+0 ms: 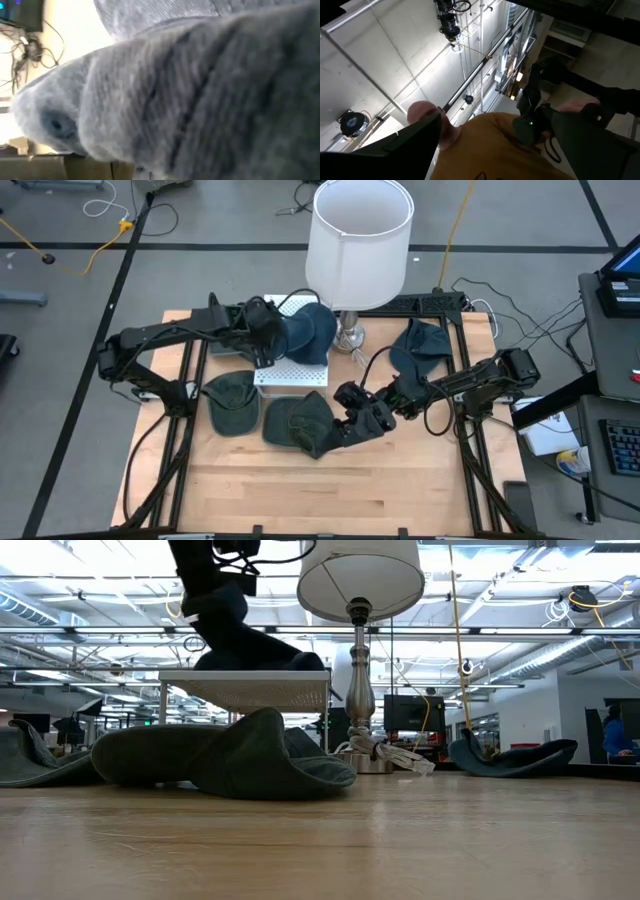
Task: Pick & Place hat
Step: Stack the bottom blue cap on the blue cap on the shelf
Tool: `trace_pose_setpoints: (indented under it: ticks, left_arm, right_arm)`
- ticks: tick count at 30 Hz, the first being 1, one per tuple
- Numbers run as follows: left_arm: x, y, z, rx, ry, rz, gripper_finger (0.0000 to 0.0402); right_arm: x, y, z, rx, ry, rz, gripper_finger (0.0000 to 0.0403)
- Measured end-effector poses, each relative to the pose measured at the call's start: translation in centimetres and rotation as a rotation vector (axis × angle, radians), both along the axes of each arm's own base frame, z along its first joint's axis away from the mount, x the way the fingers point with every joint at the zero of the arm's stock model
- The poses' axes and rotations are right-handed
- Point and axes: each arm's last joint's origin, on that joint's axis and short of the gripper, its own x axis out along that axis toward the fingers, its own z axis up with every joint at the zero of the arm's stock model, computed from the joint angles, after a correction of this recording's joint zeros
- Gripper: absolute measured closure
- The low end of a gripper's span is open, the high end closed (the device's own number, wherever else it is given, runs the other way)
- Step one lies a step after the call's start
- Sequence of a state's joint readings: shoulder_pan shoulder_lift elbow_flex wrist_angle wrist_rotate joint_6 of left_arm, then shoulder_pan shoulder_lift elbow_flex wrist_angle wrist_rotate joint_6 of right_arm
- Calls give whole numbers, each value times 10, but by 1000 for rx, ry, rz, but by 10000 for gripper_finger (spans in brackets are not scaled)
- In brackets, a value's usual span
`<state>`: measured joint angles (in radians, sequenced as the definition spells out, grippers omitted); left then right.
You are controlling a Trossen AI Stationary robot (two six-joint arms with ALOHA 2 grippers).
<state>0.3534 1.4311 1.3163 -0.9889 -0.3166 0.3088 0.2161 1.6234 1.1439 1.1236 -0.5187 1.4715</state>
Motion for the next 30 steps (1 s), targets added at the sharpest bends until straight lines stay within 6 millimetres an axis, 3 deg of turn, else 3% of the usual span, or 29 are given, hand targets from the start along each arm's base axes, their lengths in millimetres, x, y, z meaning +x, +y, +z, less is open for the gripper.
trace_pose_setpoints:
  ticks: [8,14,17,21,26,30]
  left_arm:
    - [-4,-3,1,161,150,-50,164]
    - [-5,-6,2,201,153,-8,176]
    - [-5,-6,2,172,129,9,182]
    - [-4,-7,2,145,106,19,189]
    - [-4,-7,2,139,93,40,198]
    - [-3,-6,2,138,69,59,205]
  right_arm:
    - [3,-4,-4,-70,-4,-43,28]
    - [15,-25,-16,-232,4,-303,28]
    - [22,-37,-26,-271,114,-465,28]
    - [25,-46,-39,-147,317,-686,28]
    - [18,-51,-59,-75,378,-934,28]
    - [11,-60,-67,92,373,-1106,28]
